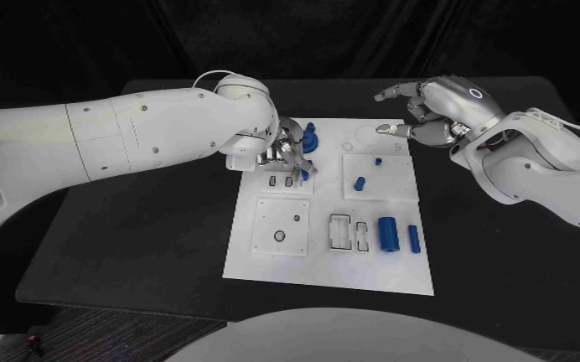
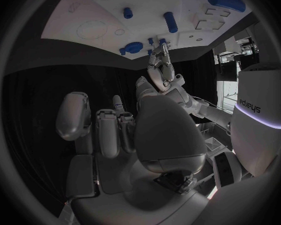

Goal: Assemble the parts on the task board

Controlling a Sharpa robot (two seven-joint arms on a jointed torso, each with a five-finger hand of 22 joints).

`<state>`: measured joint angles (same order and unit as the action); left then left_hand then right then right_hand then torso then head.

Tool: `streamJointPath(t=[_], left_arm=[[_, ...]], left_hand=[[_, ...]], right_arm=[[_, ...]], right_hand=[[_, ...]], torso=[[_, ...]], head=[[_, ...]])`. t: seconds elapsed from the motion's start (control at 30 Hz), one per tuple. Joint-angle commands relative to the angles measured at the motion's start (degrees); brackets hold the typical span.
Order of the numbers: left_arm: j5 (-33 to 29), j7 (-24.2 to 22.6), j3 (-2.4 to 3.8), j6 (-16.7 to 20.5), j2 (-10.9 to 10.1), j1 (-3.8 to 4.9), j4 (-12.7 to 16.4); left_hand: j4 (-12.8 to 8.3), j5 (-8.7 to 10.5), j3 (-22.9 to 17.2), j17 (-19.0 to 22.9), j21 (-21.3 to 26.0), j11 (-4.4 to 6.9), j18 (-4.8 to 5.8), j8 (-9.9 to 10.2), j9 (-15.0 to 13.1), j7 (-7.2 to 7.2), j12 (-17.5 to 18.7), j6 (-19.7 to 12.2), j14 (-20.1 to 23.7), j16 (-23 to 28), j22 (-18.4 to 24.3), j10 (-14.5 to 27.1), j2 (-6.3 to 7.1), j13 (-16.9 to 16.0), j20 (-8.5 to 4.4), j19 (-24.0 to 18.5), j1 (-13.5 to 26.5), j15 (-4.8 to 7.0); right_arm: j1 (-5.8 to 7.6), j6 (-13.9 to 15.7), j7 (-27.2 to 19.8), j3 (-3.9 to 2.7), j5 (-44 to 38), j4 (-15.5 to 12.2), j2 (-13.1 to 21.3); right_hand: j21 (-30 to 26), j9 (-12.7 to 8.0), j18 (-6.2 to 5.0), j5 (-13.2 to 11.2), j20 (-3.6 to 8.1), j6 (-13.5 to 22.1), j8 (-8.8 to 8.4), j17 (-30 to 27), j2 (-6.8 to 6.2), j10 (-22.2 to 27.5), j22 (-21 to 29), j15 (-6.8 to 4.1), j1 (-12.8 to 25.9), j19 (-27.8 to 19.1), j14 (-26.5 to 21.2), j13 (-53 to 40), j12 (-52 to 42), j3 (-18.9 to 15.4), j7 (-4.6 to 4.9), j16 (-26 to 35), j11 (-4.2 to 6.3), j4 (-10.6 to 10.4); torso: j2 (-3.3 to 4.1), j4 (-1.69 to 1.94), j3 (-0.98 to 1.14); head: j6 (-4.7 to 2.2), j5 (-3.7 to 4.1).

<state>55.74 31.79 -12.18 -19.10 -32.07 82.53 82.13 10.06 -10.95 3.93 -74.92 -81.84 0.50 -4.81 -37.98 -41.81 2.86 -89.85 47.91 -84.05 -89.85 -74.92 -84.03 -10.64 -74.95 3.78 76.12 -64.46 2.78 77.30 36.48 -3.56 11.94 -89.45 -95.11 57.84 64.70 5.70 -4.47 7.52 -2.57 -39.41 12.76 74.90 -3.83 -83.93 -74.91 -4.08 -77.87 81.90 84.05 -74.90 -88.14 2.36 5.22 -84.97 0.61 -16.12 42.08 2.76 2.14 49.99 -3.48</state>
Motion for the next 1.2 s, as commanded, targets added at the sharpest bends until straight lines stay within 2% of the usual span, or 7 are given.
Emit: streamJointPath(t=[0.03,0.73,0.9,1.2], left_arm=[[0.0,-1.2,0.05,-1.0,0.1,-0.14,0.0],[0.0,-1.6,0.05,-0.7,-0.1,-0.25,-0.2],[0.0,-1.7,0.05,-0.7,-0.3,-0.25,-0.1],[0.0,-1.5,0.05,-0.6,-0.9,-0.25,0.3]], left_hand=[[-0.2,-0.59,-0.7,-15.1,0.3,0.45,0.71,0.6,-0.3,-0.21,-0.2,0.1,-5.9,-0.2,-0.6,-6.0,0.03,-15.0,-0.44,-0.1,-0.8,0.47],[-3.1,-3.29,-5.5,-15.1,0.9,0.54,0.66,3.8,-1.7,-0.24,-0.2,0.2,-5.9,-0.2,-0.4,-6.0,0.99,-15.0,-0.65,0.0,-1.9,0.61],[-4.1,-5.05,-7.7,-15.1,1.2,0.55,0.64,4.8,-2.2,-0.25,-0.2,0.5,-5.9,-0.2,-0.4,-6.0,1.76,-15.0,-0.65,0.0,-1.9,0.61],[-5.3,-6.18,-10.8,-15.1,1.6,0.52,0.56,6.0,-3.0,-0.20,-0.2,0.7,-5.9,-0.2,-0.3,-6.0,2.65,-15.0,-0.64,-0.2,-1.5,0.57]], right_arm=[[-0.17,0.2,0.6,-0.04,-0.3,0.1,0.0],[-0.28,-0.1,0.7,-0.04,-0.3,0.2,0.0],[-0.31,-0.3,0.7,-0.04,-0.3,0.3,0.0],[-0.32,-0.7,1.0,-0.04,-0.3,0.3,0.1]], right_hand=[[0.1,-0.1,-0.35,0.4,0.10,-0.2,-0.04,9.7,0.59,-3.4,-8.7,0.24,-0.1,0.3,4.4,-12.3,0.3,-0.3,0.05,0.1,-0.41,0.0],[0.0,-0.1,-0.37,0.6,0.09,-0.3,-0.03,9.6,0.74,-3.4,-8.7,0.26,-0.3,0.3,4.4,-12.2,0.3,-0.3,0.10,0.2,-0.45,0.2],[0.0,-0.1,-0.37,0.6,0.09,-0.3,-0.04,9.5,0.80,-3.4,-8.7,0.26,-0.3,0.3,4.4,-12.2,0.4,-0.3,0.11,0.3,-0.46,0.3],[-0.2,-0.2,-0.40,0.7,0.08,-0.4,-0.04,9.4,0.94,-3.3,-8.6,0.28,-0.4,0.3,4.4,-12.1,0.4,-0.2,0.13,0.4,-0.48,0.3]], torso=[[0.02,0.00,0.03],[0.00,0.03,0.02],[-0.01,0.06,0.00],[0.01,0.12,-0.02]], head=[[0.01,-0.07],[0.01,-0.07],[0.01,0.00],[0.01,-0.13]])
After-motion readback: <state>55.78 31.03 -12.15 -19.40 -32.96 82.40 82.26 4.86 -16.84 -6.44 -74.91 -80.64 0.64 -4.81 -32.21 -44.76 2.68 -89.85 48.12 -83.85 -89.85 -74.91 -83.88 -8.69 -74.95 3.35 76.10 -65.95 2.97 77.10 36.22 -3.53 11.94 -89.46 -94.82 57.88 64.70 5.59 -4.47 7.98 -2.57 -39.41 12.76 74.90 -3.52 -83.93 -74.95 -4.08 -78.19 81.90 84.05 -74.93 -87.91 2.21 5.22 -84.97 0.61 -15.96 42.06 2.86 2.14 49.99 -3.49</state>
